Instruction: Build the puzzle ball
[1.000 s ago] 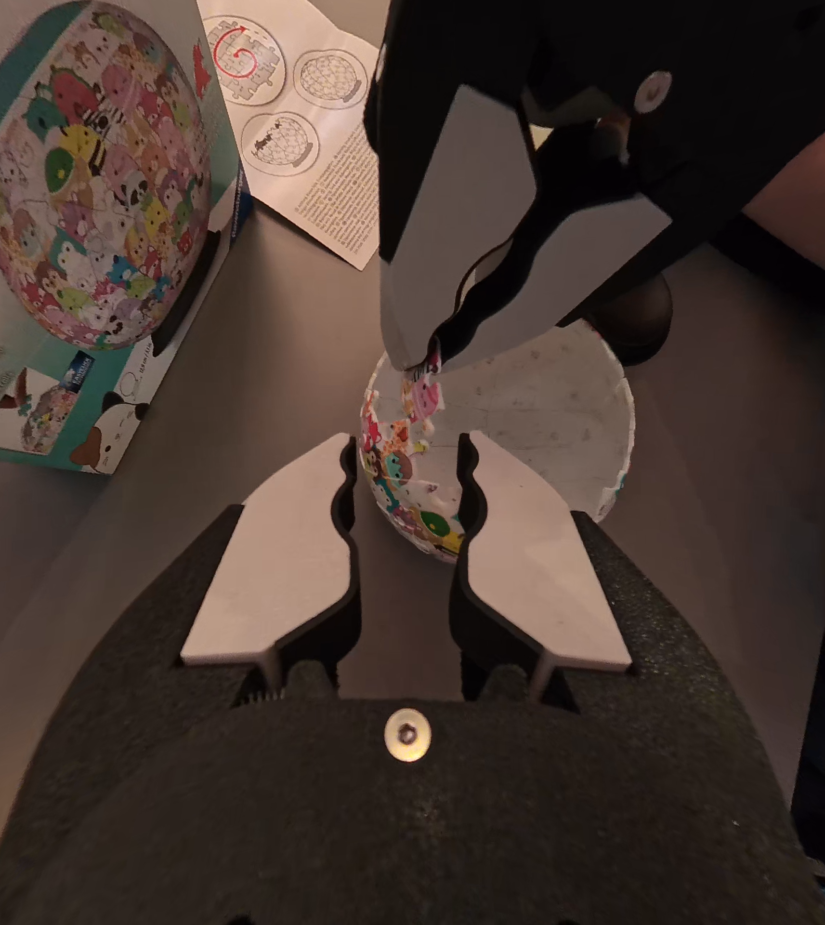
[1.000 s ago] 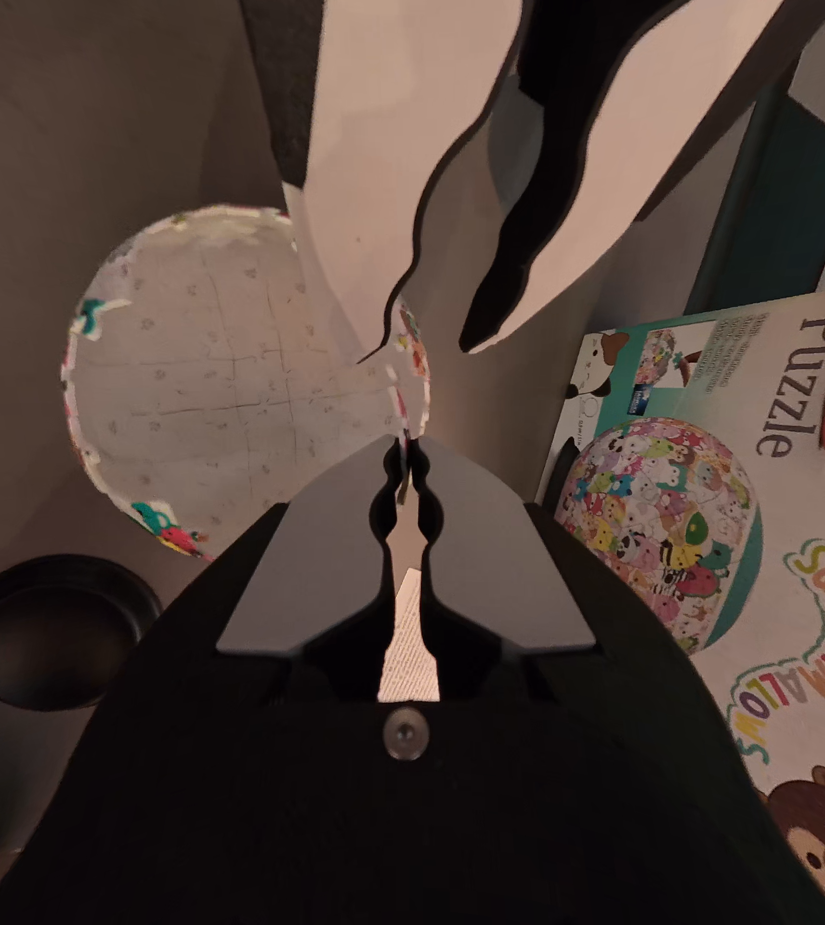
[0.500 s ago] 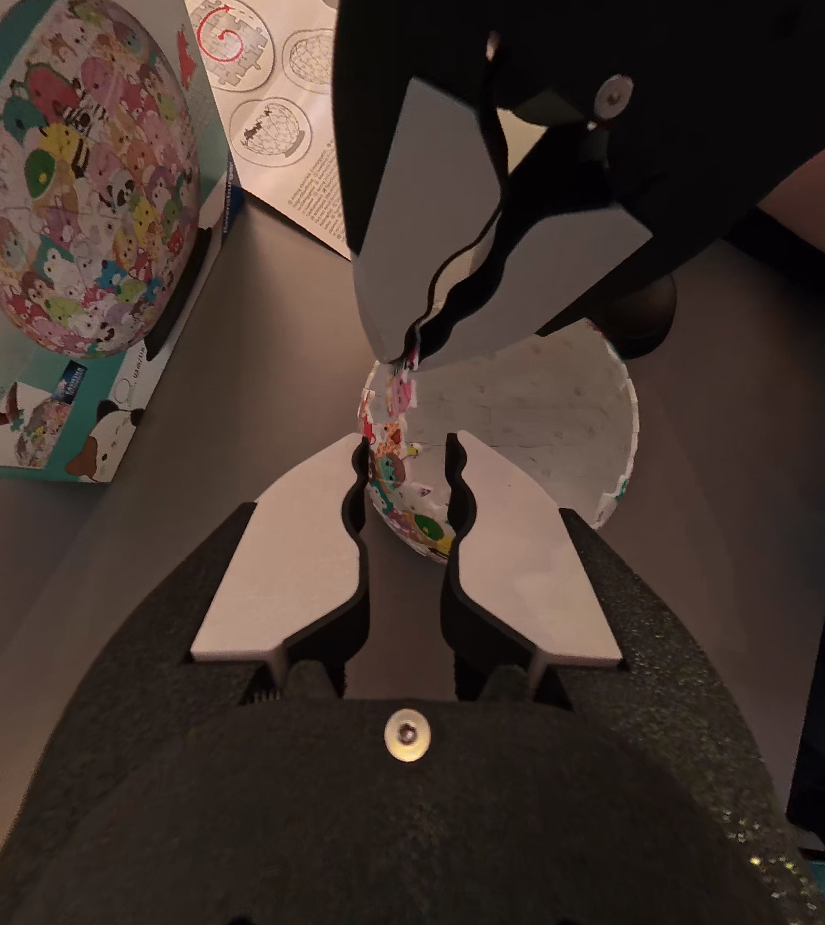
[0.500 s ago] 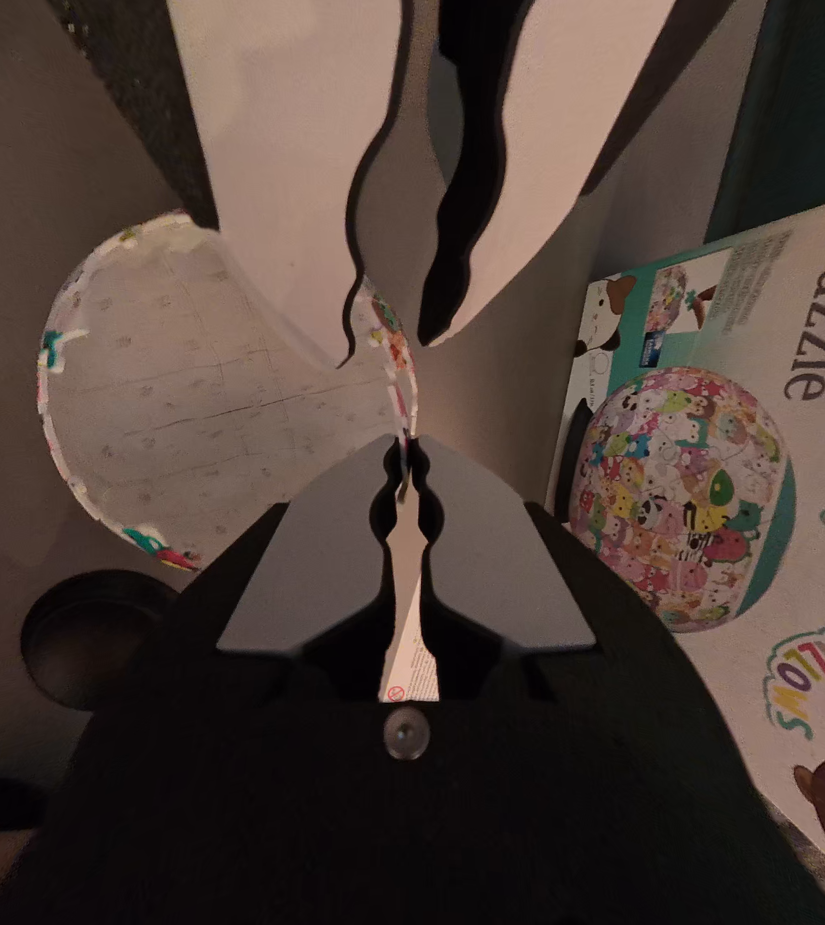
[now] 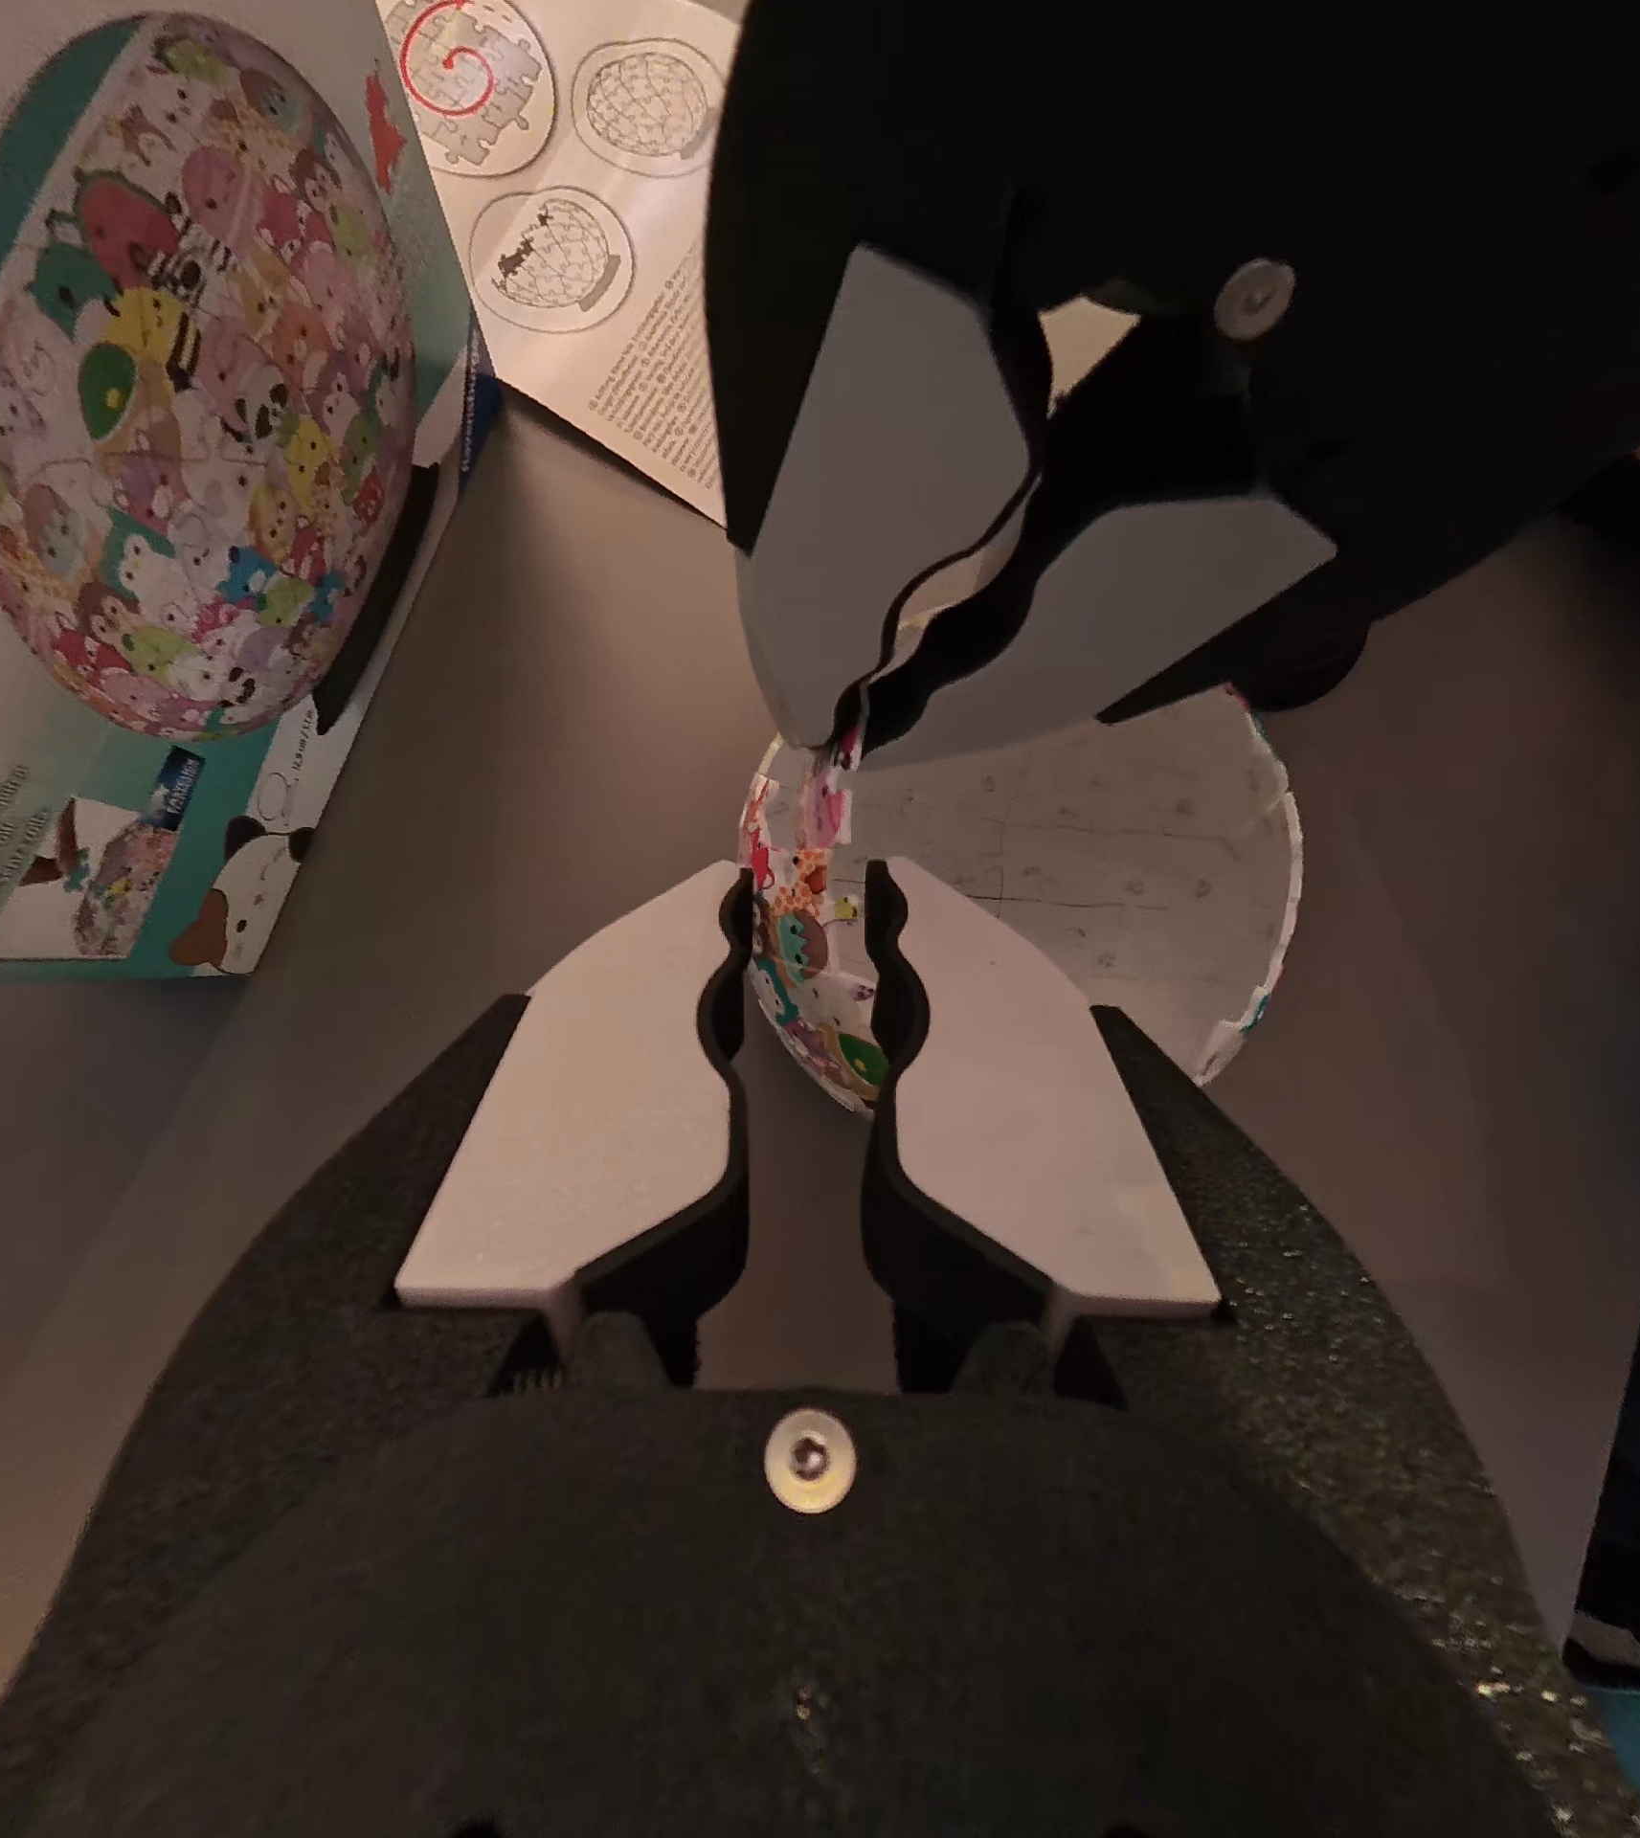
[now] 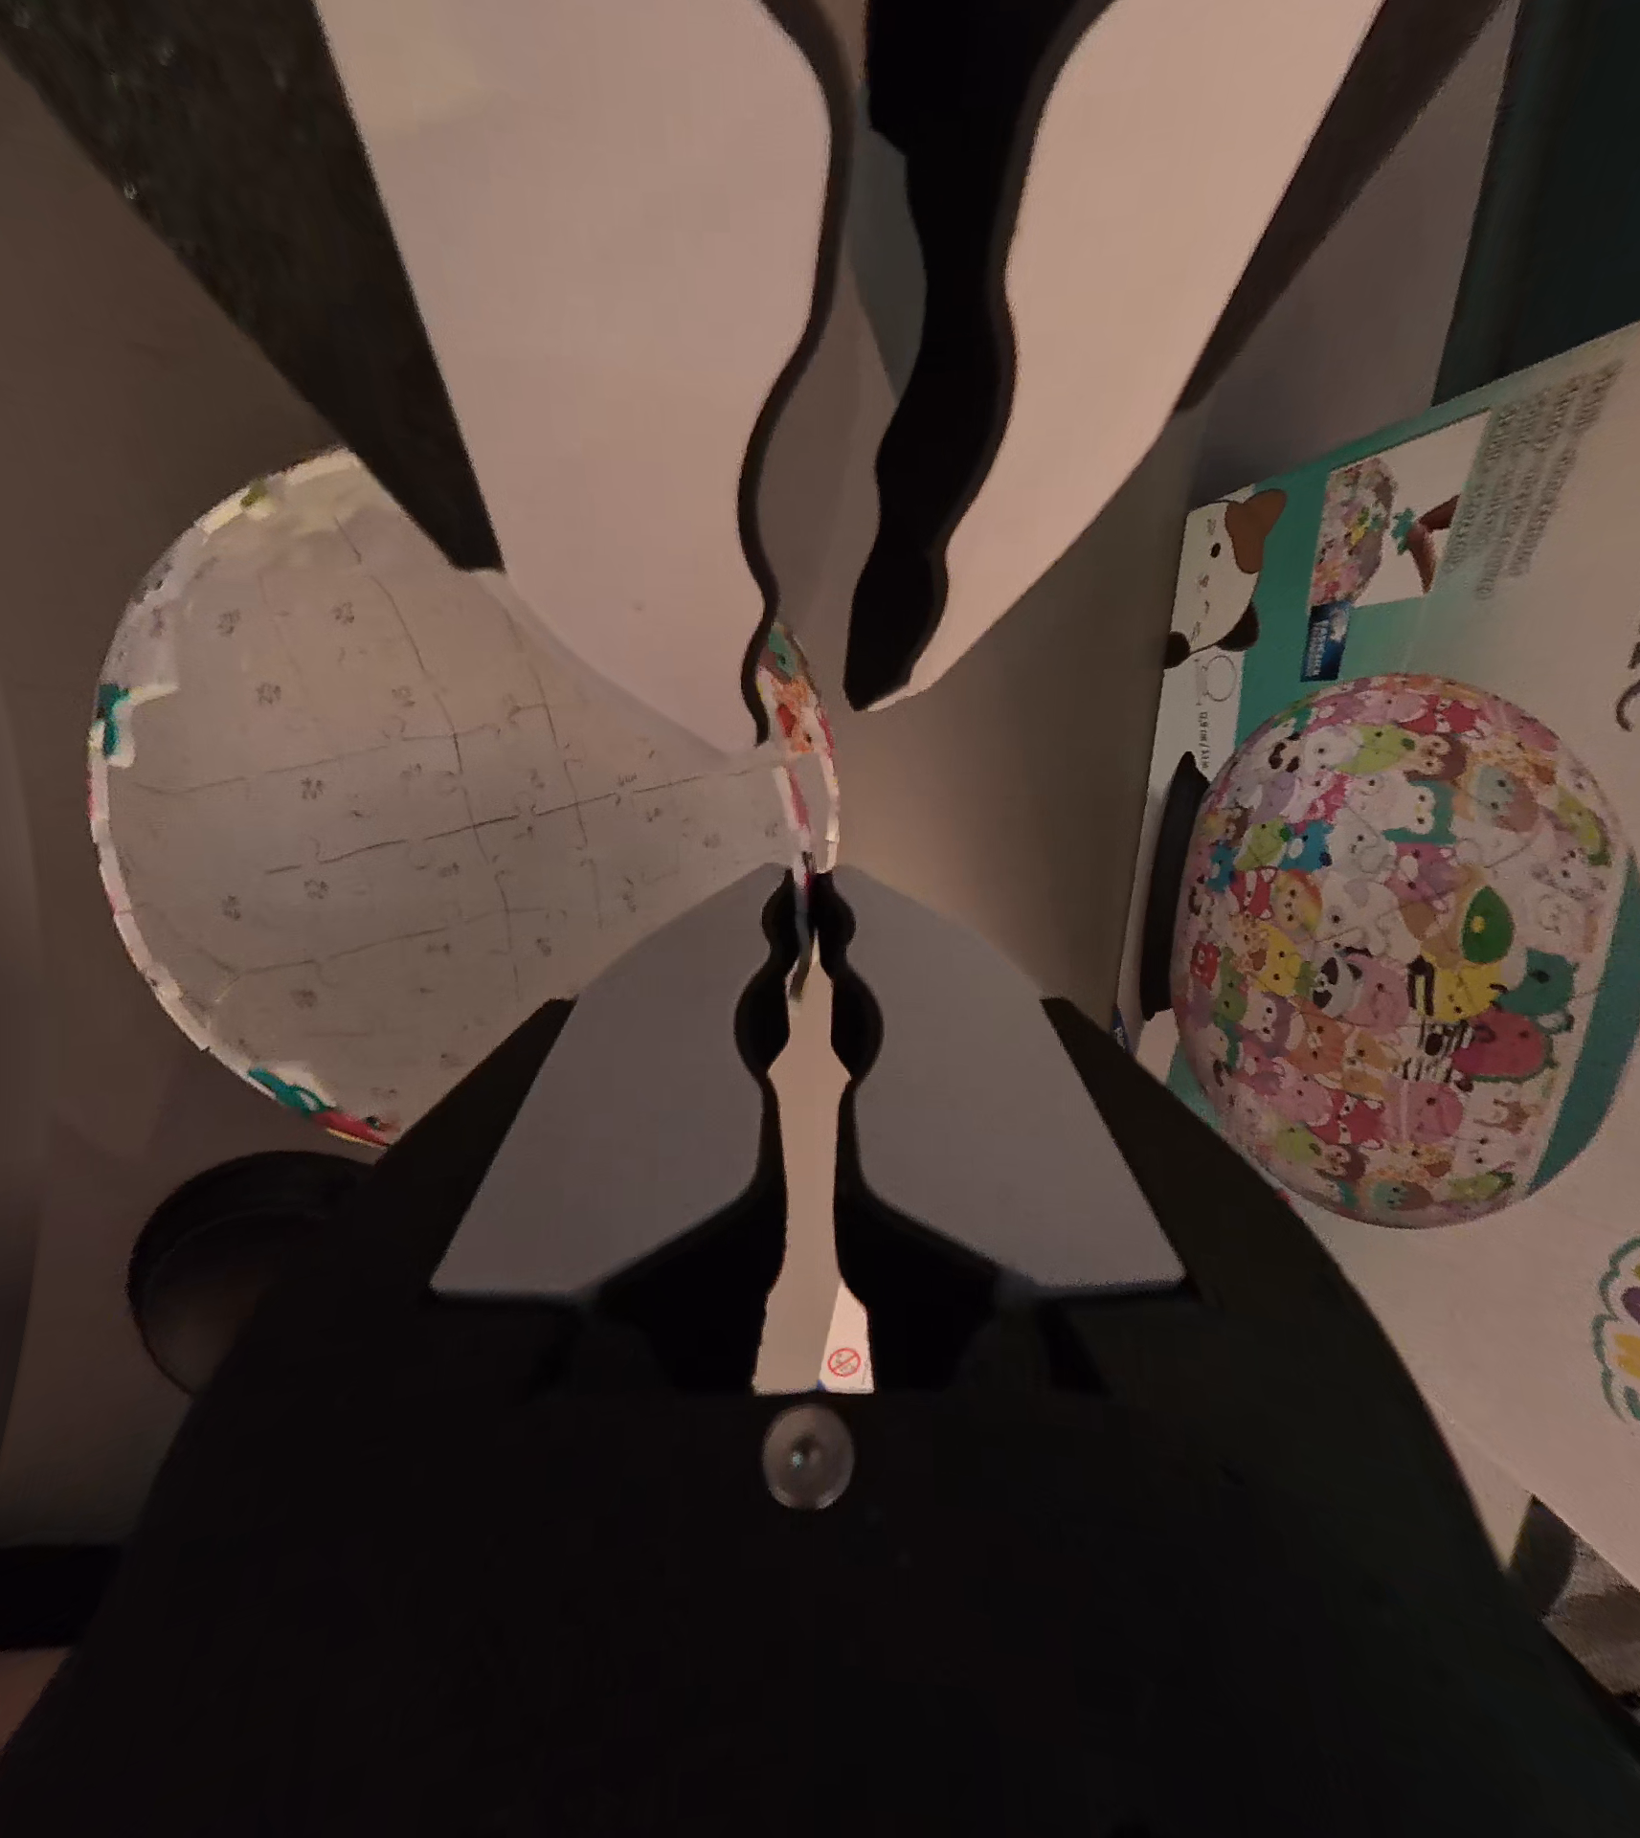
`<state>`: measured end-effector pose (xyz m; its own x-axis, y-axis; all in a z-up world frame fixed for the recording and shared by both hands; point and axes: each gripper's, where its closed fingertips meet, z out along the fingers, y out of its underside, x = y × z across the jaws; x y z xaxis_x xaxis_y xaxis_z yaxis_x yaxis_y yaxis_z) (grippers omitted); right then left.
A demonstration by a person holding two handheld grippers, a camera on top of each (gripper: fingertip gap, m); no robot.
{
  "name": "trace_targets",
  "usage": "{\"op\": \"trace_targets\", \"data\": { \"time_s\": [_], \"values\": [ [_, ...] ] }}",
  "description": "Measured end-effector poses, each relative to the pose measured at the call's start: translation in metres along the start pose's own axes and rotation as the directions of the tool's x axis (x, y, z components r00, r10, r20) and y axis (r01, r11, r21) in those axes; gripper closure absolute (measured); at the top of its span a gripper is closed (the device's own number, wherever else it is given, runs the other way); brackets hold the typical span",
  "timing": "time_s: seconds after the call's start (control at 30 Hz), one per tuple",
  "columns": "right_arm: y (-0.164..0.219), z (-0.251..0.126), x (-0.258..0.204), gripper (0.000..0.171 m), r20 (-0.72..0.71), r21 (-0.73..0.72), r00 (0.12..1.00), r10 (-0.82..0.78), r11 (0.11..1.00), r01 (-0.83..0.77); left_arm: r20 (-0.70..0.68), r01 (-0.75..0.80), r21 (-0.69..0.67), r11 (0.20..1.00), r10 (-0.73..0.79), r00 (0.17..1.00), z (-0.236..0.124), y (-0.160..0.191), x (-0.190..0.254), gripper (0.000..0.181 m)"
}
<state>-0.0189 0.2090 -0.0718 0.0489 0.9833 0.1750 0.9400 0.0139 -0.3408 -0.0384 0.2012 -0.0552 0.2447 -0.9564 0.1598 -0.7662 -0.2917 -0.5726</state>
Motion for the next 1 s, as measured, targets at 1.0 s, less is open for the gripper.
{"op": "trace_targets", "data": {
  "time_s": [1.0],
  "values": [
    [0.0019, 0.0006, 0.005, 0.168, -0.042, 0.027, 0.999, 0.019, 0.999, -0.018, 0.021, 0.001, 0.021, 1.0, -0.002, 1.0, 0.0064, -0.0067, -0.0052, 0.161]
  ]
}}
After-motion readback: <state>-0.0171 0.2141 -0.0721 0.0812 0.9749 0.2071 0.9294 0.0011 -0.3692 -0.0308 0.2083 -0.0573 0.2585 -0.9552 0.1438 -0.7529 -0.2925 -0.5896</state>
